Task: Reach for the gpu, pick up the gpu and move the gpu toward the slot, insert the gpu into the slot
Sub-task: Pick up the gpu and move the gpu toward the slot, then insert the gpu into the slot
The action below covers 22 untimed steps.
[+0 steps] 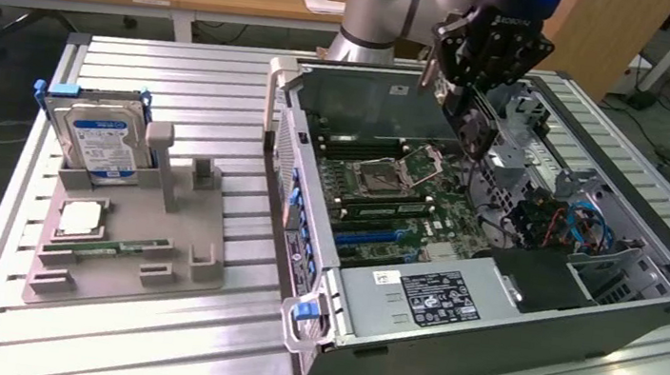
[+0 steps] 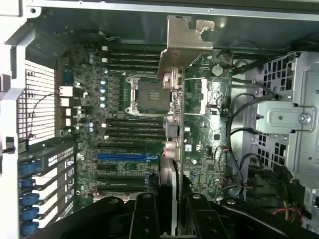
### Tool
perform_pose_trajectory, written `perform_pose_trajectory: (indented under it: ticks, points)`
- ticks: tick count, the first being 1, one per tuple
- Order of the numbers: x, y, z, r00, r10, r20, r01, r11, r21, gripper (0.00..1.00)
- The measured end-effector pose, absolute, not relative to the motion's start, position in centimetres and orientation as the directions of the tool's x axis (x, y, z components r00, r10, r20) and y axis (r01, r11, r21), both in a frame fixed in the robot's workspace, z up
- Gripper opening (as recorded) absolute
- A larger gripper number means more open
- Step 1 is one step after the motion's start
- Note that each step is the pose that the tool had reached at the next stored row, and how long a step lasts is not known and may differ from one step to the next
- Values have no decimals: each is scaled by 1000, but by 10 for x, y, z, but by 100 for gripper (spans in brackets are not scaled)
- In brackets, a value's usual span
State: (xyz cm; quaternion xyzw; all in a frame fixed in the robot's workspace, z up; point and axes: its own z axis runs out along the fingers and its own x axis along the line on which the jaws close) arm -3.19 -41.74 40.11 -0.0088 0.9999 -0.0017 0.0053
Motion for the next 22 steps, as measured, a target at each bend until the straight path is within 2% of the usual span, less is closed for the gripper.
perform_pose_trajectory:
  ticks: [18,22]
  points:
    - [-32,-417,401,-1000,-20,-10,-20,1000,-4,27]
    - [-31,-417,401,-996,-84,-10,-84,996,-4,27]
